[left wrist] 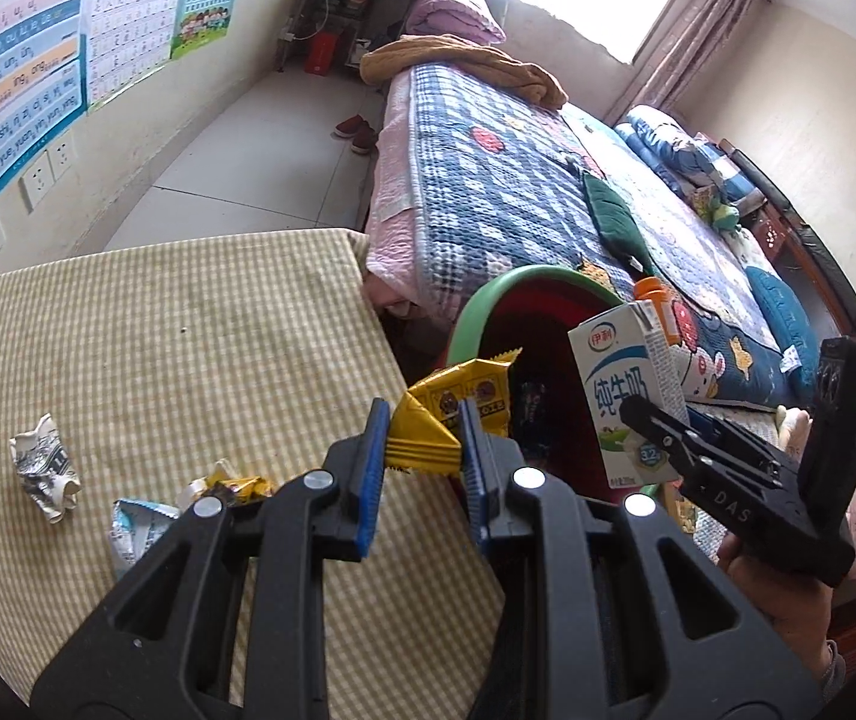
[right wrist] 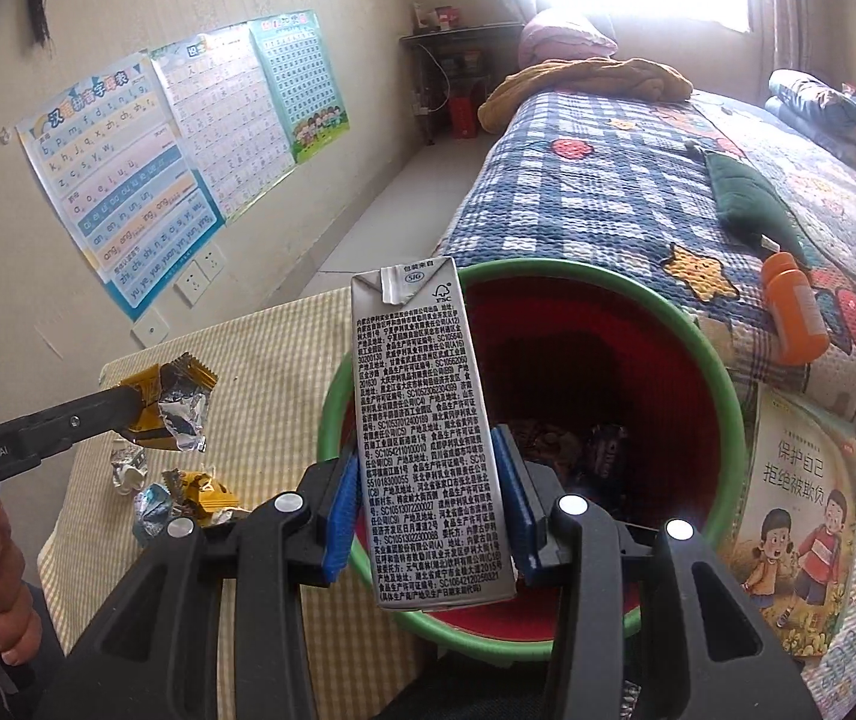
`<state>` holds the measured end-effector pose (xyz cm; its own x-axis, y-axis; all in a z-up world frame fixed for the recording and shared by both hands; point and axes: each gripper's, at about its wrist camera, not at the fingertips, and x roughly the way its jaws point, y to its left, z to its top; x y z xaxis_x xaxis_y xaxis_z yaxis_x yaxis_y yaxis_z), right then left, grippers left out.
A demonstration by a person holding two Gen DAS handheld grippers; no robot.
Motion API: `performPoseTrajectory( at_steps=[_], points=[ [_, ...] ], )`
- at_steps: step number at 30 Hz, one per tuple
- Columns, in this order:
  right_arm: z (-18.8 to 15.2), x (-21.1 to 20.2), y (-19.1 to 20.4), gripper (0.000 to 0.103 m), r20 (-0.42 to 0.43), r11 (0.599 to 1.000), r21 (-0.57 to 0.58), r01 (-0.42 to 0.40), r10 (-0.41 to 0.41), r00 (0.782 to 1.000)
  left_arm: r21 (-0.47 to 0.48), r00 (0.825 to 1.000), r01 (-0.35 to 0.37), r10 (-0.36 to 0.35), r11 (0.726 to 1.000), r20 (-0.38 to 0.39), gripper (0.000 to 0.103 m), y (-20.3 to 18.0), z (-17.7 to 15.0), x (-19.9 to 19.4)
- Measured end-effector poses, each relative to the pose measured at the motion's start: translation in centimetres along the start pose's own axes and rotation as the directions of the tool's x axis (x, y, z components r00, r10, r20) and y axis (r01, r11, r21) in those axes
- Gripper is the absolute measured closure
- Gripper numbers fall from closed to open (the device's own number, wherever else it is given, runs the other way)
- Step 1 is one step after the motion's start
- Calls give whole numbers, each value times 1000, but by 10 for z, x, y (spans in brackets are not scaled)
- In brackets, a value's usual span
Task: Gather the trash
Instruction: 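Carry the milk carton and yellow wrapper over the red bin, then open both tools to drop the carton and wrapper into the bin, then move both open tools back over the remaining trash on the table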
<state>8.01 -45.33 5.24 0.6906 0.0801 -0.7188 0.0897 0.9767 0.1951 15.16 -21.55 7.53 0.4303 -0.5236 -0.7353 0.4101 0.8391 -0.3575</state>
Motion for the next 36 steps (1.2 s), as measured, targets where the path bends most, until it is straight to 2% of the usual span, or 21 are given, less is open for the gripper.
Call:
performPoseTrajectory(
  at_steps=[11, 24, 26, 27, 28, 30, 33, 36],
  points=[
    [-5, -2, -43, 63, -1, 998, 59, 31, -31, 1000, 76, 998, 53, -50, 996, -43, 81, -54, 15, 39],
    [-10, 5, -61, 62, -17, 995, 90, 42, -41, 999, 97, 996, 52, -44, 994, -76, 80, -71, 18, 64],
    [-10, 5, -62, 57, -17, 995, 92, 48, -47, 999, 85, 996, 52, -45, 995, -73, 67, -70, 20, 66],
    [-10, 5, -62, 48, -14, 994, 95, 51, -50, 999, 75, 997, 55, -51, 996, -64, 52, -68, 20, 64],
    [-9, 4, -63, 42, -10, 994, 97, 53, -52, 999, 68, 997, 56, -52, 996, -53, 47, -67, 20, 63],
    [-9, 3, -65, 39, -5, 993, 100, 58, -58, 998, 62, 997, 54, -51, 997, -49, 43, -64, 20, 62],
    [-10, 3, -65, 32, -6, 993, 103, 65, -65, 998, 48, 998, 56, -54, 997, -37, 25, -59, 19, 57],
    [-10, 2, -62, 27, -7, 993, 99, 68, -68, 998, 38, 999, 43, -42, 998, -28, 16, -53, 17, 51]
  ],
)
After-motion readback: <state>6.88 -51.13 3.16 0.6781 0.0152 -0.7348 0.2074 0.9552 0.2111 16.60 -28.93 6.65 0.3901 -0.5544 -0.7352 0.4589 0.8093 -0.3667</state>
